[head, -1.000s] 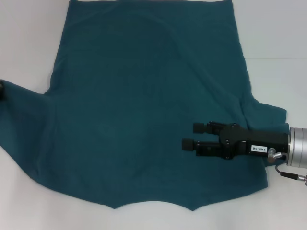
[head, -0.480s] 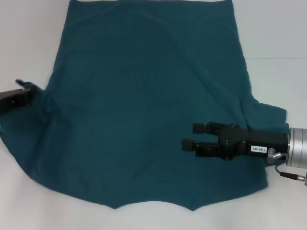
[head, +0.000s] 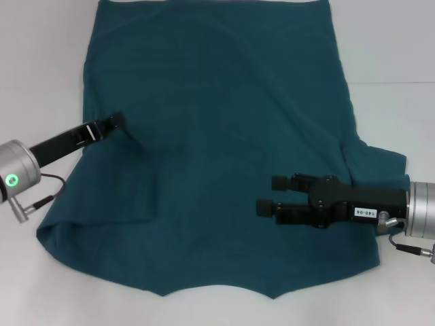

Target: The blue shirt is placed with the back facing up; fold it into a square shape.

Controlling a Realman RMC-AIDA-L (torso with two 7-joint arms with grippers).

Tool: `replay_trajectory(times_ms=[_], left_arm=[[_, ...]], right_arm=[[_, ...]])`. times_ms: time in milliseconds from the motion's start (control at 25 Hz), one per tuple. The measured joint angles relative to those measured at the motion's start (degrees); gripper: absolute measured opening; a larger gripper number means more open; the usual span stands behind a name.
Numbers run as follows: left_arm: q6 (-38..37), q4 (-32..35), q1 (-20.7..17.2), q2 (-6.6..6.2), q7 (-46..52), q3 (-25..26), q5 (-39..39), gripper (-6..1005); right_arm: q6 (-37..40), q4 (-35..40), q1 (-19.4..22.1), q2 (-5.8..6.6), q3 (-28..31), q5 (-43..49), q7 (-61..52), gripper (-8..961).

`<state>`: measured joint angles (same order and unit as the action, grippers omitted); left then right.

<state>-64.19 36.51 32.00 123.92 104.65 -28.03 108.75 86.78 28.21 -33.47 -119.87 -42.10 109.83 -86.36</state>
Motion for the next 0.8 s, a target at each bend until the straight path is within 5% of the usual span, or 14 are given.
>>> replay_trajectory(times_ms=[200, 440, 800], left_arm=[[0.0, -2.7, -0.4, 0.01, -2.0, -0.1, -5.8, 55], [-3.5, -1.9, -1.5, -0.02, -3.7, 0.1, -7.0, 322], [-15.2, -2.4, -3.2, 0.15, -18.8, -0.3, -8.0, 710]], right_arm=[[0.2, 0.0, 0.1, 0.05, 0.0, 0.0, 0.0, 924], [0.1, 0.0, 0.3, 0.12, 0.2, -0.1, -0.2, 925], [0.1, 0.5, 1.3, 0.70, 3.4, -0.3, -5.5, 924]])
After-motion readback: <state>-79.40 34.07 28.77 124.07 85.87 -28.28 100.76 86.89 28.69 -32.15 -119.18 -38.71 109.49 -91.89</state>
